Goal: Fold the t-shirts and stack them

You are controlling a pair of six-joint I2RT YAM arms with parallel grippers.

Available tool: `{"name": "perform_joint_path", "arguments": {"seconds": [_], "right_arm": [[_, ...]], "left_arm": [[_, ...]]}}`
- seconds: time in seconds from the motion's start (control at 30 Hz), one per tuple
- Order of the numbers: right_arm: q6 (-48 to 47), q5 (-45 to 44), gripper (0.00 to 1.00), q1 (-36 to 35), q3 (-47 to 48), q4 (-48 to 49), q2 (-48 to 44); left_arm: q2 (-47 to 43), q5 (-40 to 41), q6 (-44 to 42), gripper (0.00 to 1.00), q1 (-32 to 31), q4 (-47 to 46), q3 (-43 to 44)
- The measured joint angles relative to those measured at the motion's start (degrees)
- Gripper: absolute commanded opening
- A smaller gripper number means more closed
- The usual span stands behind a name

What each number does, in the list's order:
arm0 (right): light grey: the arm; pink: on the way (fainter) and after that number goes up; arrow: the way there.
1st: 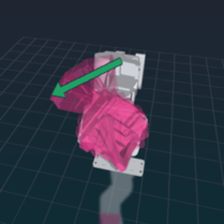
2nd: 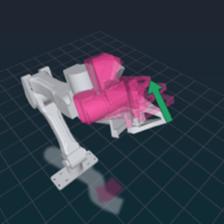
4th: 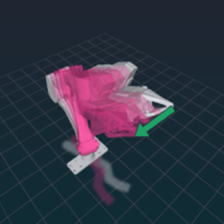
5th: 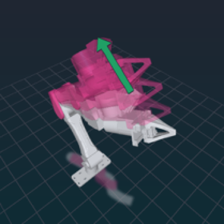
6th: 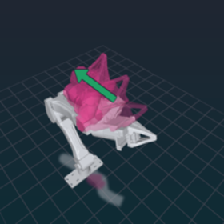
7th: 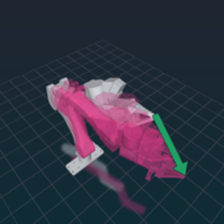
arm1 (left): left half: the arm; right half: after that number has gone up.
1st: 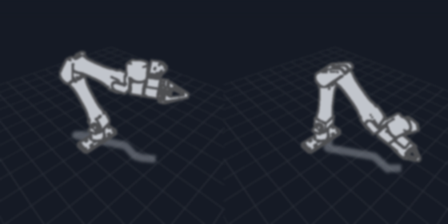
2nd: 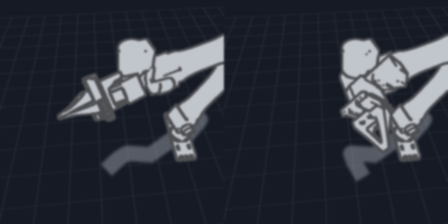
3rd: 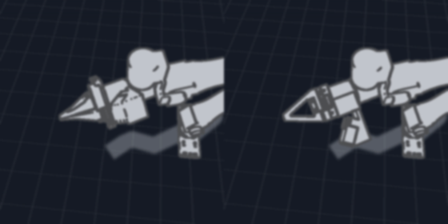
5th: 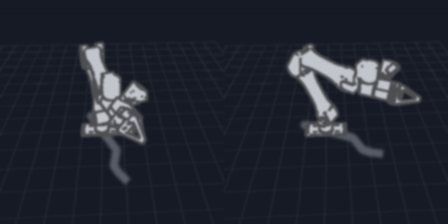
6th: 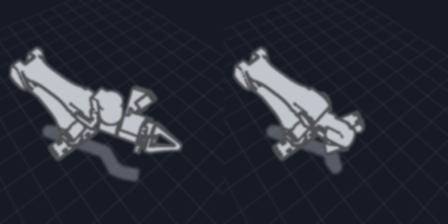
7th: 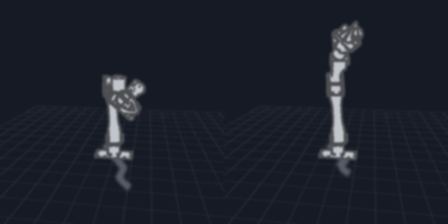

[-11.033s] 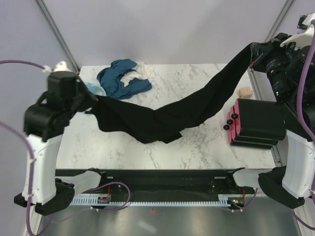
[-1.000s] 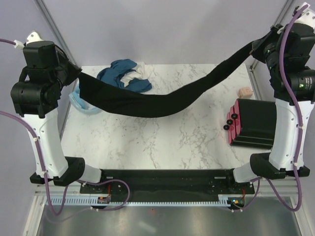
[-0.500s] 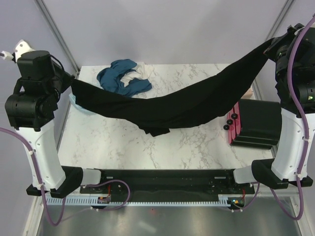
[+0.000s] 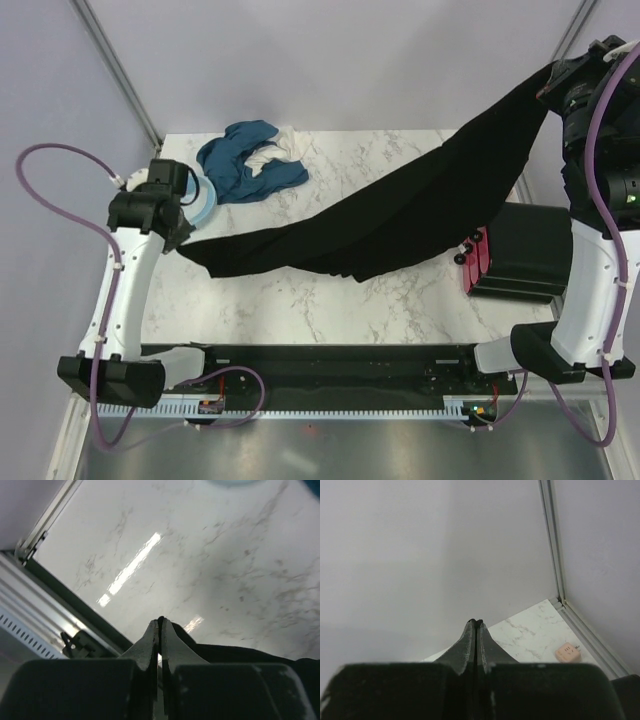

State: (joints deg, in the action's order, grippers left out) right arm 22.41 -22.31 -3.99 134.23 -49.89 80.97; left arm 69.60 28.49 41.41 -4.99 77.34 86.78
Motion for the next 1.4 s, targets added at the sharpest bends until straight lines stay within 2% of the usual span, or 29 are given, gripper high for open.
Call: {"name": "perform_joint_path", "arguments": {"seconds": [0.17, 0.43, 0.63, 0.97, 1.1, 1.23, 1.27, 1.3, 1.4], "right_arm": [[-0.17, 1.51, 0.0, 0.0, 0.72, 0.15, 1.27], [-0.17, 1.64, 0.0, 0.0, -3.96, 0.09, -0.59], [-0.48, 1.6, 0.0, 0.0, -4.24, -0.02, -0.79], [-0.81, 1.64, 0.0, 0.0, -3.43, -0.04, -0.92], [-0.87, 1.49, 0.0, 0.0, -2.47, 0.24, -1.03], [-1.46, 1.18, 0.0, 0.0, -2.45, 1.03, -1.22], [-1.68, 0.92, 0.0, 0.0, -2.47, 1.31, -1.25], [-1.84, 0.74, 0.0, 0.02, -2.47, 1.53, -1.25], [-2.51, 0.09, 0.0, 0.02, -3.08, 2.32, -1.57]], "left_arm": [[-0.83, -0.55, 0.76, 0.02, 0.0, 0.15, -14.49], [4.44, -3.23, 1.01, 0.02, 0.0, -3.19, -26.95], [5.29, -7.82, 0.98, 0.02, 0.0, -6.14, -27.28], [10.19, -23.34, 0.98, 0.02, 0.0, -9.79, -17.7], [15.1, -32.5, 1.01, 0.02, 0.04, -12.72, -18.62], [23.8, -42.91, 0.98, 0.02, -0.02, -17.55, -22.25], [25.9, -44.72, 0.98, 0.08, -0.17, -18.23, -22.91], [27.34, -45.83, 0.96, 0.2, -0.31, -18.69, -23.28], [30.03, -48.39, 0.17, 0.39, -0.57, -19.8, -23.41]]}}
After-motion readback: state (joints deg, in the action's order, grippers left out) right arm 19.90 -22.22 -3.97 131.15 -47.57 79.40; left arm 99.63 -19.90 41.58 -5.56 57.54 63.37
